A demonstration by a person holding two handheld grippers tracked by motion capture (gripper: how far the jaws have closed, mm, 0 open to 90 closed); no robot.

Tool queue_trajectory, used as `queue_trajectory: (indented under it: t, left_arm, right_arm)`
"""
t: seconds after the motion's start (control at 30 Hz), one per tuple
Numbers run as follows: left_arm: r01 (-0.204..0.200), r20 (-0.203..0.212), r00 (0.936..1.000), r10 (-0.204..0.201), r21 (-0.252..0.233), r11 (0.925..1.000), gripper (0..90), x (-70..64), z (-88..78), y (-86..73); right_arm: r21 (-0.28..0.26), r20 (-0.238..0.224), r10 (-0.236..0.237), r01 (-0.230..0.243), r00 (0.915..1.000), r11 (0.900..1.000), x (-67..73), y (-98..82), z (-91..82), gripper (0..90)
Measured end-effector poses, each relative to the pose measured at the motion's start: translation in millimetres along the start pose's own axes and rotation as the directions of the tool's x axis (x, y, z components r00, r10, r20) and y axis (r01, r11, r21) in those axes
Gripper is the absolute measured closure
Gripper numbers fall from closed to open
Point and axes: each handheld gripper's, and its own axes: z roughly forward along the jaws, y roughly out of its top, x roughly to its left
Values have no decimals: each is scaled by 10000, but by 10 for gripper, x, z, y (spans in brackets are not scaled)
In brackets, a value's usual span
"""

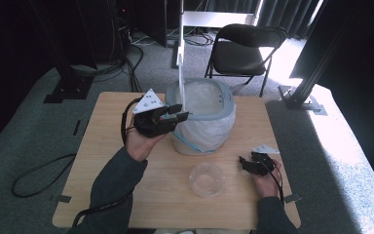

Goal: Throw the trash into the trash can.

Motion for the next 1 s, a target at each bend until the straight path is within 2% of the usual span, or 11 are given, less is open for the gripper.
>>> queue_trajectory:
  t: [0.23, 0.33, 1.0]
  left_arm:
    - [205, 89, 9997, -206, 139, 9997, 598, 36, 36, -155]
    - [212, 295, 9993, -216, 131, 9997, 594, 40, 48, -214]
    - [565, 780, 9949, -641, 954, 9938, 594, 26, 253, -703]
  right_arm:
    - [10, -23, 39, -39, 10000, 10000, -1, 1, 0, 385]
    - [22, -34, 42, -42, 10000, 10000, -3, 1, 0, 386]
    - [70, -77, 239, -238, 9997, 9997, -20, -1, 3, 364]
